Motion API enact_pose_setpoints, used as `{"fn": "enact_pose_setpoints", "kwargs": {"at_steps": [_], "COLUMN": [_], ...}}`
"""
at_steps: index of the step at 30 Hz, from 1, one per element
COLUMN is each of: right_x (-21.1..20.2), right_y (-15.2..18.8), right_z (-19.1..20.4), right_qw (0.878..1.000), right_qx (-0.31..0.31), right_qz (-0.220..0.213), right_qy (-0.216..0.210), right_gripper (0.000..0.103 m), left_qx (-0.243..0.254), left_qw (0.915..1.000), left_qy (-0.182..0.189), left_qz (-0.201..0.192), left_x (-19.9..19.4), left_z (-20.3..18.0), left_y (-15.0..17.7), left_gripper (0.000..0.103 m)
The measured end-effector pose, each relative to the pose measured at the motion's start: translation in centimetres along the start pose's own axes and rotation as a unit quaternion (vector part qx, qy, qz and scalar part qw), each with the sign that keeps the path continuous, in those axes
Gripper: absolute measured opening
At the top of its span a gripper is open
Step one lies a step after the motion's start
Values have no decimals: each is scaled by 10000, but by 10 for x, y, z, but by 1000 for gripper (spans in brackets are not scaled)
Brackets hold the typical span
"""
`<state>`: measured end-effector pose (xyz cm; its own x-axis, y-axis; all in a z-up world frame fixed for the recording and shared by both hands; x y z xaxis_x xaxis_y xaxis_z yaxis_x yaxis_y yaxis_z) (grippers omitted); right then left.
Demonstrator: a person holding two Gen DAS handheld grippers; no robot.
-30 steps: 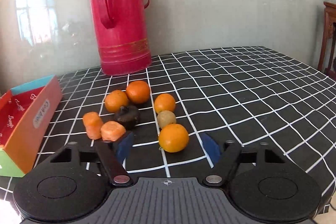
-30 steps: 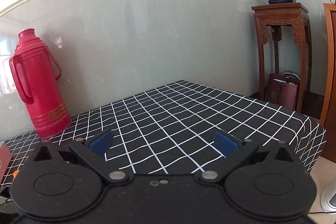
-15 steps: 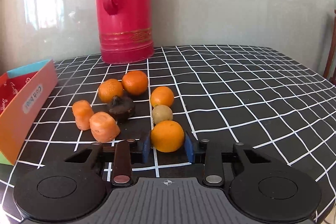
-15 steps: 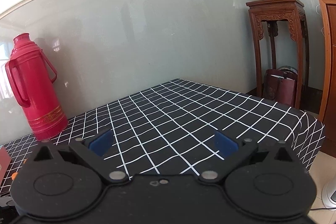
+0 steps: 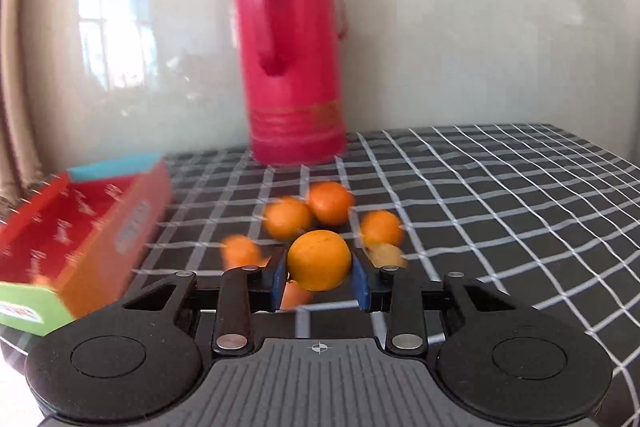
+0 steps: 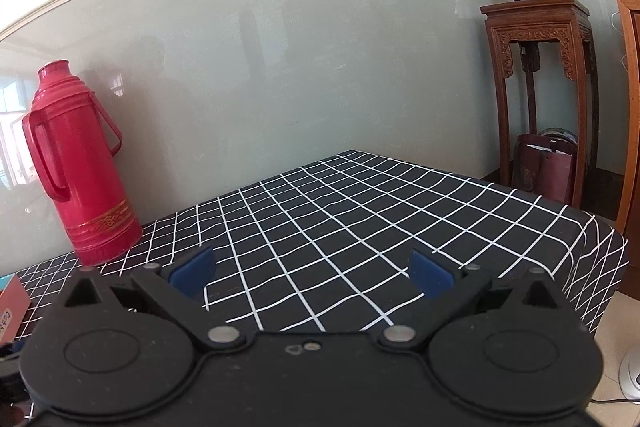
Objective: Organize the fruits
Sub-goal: 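Drop the orange into the box by opening the left gripper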
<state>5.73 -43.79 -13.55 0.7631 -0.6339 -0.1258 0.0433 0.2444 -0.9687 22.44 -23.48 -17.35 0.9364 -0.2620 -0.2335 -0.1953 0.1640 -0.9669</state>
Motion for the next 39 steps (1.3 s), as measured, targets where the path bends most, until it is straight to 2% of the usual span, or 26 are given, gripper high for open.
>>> {"fn": "enact_pose_setpoints", "kwargs": {"at_steps": [5, 8, 12, 17, 23, 28, 30, 32, 33, 39], "right_x": [-1, -2, -4, -5, -4, -5, -5, -6, -5, -5], "right_y": [2, 6, 12, 18, 28, 35, 37, 39, 40, 52], "right_z": [18, 37, 65, 96, 125, 144, 152, 158, 161, 184], "right_qw": [9997, 9990, 9971, 9938, 9900, 9862, 9846, 9830, 9823, 9768], "right_qx": [31, -43, -158, -331, -379, -461, -486, -522, -537, -543], "right_qz": [48, 95, 136, 171, 289, 356, 379, 399, 416, 597], "right_qy": [-242, -428, -734, -1046, -1326, -1547, -1633, -1716, -1749, -1982], "right_gripper": [97, 97, 97, 97, 97, 97, 97, 97, 97, 97], "left_qx": [56, -21, -168, -411, -858, -838, -913, -958, -934, -830], "left_qw": [9981, 9950, 9875, 9740, 9601, 9603, 9610, 9611, 9605, 9623], "left_qy": [-578, -981, -1570, -2210, -2565, -2568, -2531, -2540, -2586, -2591], "left_qz": [-193, -160, -8, 293, 704, 692, 640, 498, 424, -3], "left_x": [-4, -3, 4, 11, 17, 10, 6, -1, -6, -35], "left_z": [41, 75, 126, 190, 235, 240, 242, 243, 242, 245], "left_y": [-11, -13, -12, -6, 12, 14, 12, 9, 5, -7], "left_gripper": [34, 34, 34, 34, 34, 36, 44, 79, 85, 91]}}
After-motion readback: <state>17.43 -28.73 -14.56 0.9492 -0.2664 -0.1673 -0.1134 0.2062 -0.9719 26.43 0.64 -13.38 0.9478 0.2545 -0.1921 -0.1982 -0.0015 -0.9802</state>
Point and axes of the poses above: each gripper's, at about its wrist camera, not at the fingertips, and x roughly the way its jaws point, z to its left, y to its underside, the point moved 6 cm from there along x, roughly the way its jaws point, and after that the axes turned 12 degrees about -z, right-handed, at the moved point
